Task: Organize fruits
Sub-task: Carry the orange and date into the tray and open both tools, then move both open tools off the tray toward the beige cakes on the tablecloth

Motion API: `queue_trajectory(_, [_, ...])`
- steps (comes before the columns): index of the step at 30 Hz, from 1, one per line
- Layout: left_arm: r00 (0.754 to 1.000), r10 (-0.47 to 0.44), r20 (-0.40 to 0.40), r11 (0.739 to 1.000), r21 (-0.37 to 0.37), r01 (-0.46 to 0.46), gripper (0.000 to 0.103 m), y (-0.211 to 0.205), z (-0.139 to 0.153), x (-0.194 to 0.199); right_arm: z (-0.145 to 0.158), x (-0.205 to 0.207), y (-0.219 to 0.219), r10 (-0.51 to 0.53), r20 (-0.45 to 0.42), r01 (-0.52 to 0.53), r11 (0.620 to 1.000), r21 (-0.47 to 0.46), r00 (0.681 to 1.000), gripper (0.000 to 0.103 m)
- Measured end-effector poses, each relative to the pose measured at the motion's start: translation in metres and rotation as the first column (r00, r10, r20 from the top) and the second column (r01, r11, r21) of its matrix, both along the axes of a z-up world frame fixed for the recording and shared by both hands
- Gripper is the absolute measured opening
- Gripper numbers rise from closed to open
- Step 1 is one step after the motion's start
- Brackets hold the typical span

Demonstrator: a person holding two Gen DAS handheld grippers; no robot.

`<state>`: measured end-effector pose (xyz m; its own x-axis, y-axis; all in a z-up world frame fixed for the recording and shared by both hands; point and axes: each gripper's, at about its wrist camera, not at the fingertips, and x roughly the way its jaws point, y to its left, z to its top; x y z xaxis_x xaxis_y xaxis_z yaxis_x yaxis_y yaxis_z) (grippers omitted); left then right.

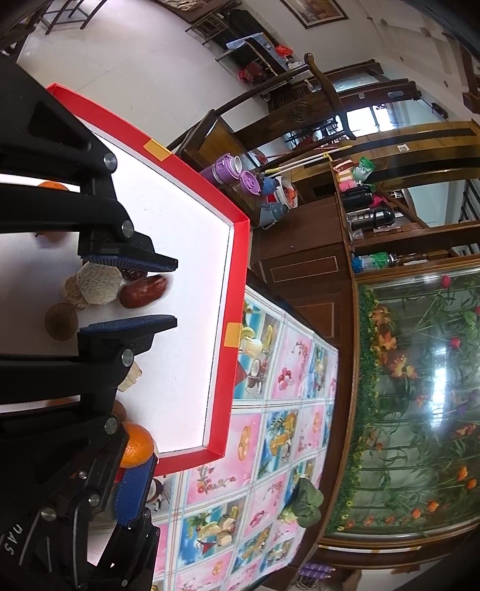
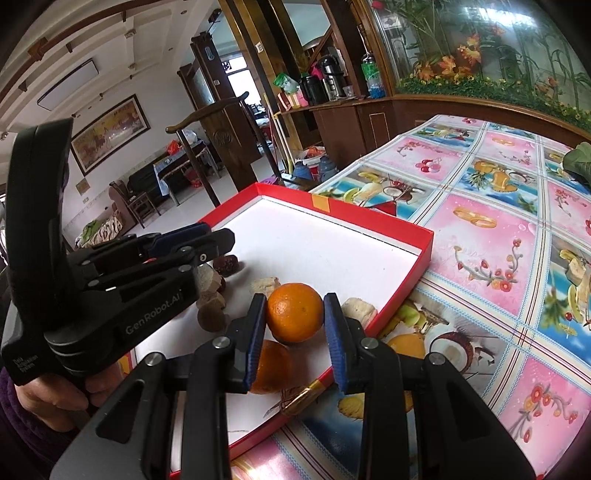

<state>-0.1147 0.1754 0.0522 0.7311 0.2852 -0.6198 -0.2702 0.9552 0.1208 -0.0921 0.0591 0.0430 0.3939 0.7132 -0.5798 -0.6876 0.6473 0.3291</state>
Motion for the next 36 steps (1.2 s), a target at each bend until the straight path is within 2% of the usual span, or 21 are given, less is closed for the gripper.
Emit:
queue_trajectory(5, [0.996, -0.043, -0.072, 0.999, -0.019, 0.042, 0.024, -0.002, -0.005, 0.012, -0.001, -0.001, 0.0, 0.002, 0.0, -0.002, 1.0, -0.001, 1.0, 0.035])
queue_trajectory(7, [0.995, -0.047, -0.087, 0.999, -0.03, 0.045, 0.031, -0.002, -0.006, 0.014, 0.0, -0.001, -0.001, 0.001, 0.006, -0.001, 1.0, 0.0, 1.0, 0.036])
queue_trajectory(10, [0.996, -0.036, -0.078, 0.999, -0.033, 0.034, 0.04, -0.001, -0.002, 0.012, 0.003, 0.001, -0.009, -0.021, 0.009, 0.02, 0.999, 0.031, 1.0, 0.046])
queue_trajectory(16, [0.999, -0.003, -0.049, 1.0, -0.026, 0.002, 0.052, 0.0, 0.009, 0.008, 0.009, 0.01, -0.022, -0.064, -0.01, 0.064, 0.995, 0.072, 0.998, 0.046])
queue_trajectory(22, [0.999, -0.034, -0.035, 0.999, 0.001, 0.034, 0.054, -0.017, 0.021, 0.011, 0.013, 0.033, -0.061, -0.168, -0.021, 0.169, 0.982, 0.09, 0.986, 0.046])
queue_trajectory(26, [0.996, -0.083, -0.031, 0.996, 0.021, 0.083, 0.058, -0.038, 0.028, 0.017, 0.011, 0.054, -0.11, -0.285, 0.025, 0.285, 0.958, 0.035, 0.958, 0.046])
queue_trajectory(30, [0.99, -0.137, -0.025, 0.99, 0.028, 0.137, 0.062, -0.063, 0.034, 0.025, -0.003, 0.085, -0.168, -0.428, 0.031, 0.429, 0.902, -0.052, 0.903, 0.046])
queue_trajectory(33, [0.982, -0.185, -0.029, 0.982, 0.036, 0.186, 0.068, -0.085, 0.036, 0.035, -0.012, 0.108, -0.202, -0.509, -0.021, 0.506, 0.859, -0.073, 0.861, 0.046])
queue_trajectory(36, [0.972, -0.228, -0.052, 0.971, 0.064, 0.232, 0.068, -0.11, 0.035, 0.048, -0.017, 0.122, -0.218, -0.532, -0.061, 0.527, 0.846, -0.075, 0.845, 0.046])
